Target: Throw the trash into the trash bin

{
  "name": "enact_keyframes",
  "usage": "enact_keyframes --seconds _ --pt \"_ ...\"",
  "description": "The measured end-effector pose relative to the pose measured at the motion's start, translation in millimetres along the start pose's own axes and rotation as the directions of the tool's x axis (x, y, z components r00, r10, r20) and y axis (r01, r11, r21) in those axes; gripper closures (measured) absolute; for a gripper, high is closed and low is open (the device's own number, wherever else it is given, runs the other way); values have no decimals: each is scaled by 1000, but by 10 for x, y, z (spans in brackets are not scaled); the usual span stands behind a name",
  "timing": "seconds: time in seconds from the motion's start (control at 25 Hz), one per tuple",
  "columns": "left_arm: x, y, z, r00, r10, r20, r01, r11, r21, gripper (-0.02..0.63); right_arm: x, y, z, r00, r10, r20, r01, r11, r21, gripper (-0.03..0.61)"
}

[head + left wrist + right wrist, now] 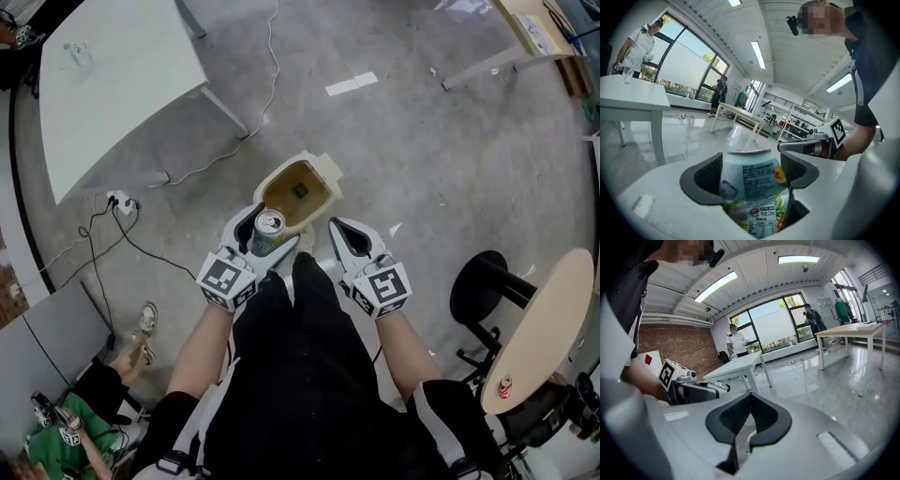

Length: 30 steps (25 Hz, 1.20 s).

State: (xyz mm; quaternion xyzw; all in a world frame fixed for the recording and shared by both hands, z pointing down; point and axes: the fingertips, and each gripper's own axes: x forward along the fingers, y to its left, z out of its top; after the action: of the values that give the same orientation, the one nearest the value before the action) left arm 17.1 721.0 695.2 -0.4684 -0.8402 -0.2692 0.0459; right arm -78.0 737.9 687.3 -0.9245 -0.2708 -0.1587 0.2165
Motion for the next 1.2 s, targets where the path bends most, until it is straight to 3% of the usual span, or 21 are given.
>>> enact_keyframes --seconds 0.52,0.84,1.2 --pt "262 171 -801 986 -45 -159 39 998 -40 224 148 34 -725 994 -48 -96 59 991 119 574" --pt "638 345 -1026 978 -33 -206 19 997 -72 222 113 -78 -779 991 -91 -101 106 982 155 574" --pt "1011 531 -1269 960 -20 -281 18 1000 -10 221 -28 -267 -882 985 -129 -113 148 972 181 574"
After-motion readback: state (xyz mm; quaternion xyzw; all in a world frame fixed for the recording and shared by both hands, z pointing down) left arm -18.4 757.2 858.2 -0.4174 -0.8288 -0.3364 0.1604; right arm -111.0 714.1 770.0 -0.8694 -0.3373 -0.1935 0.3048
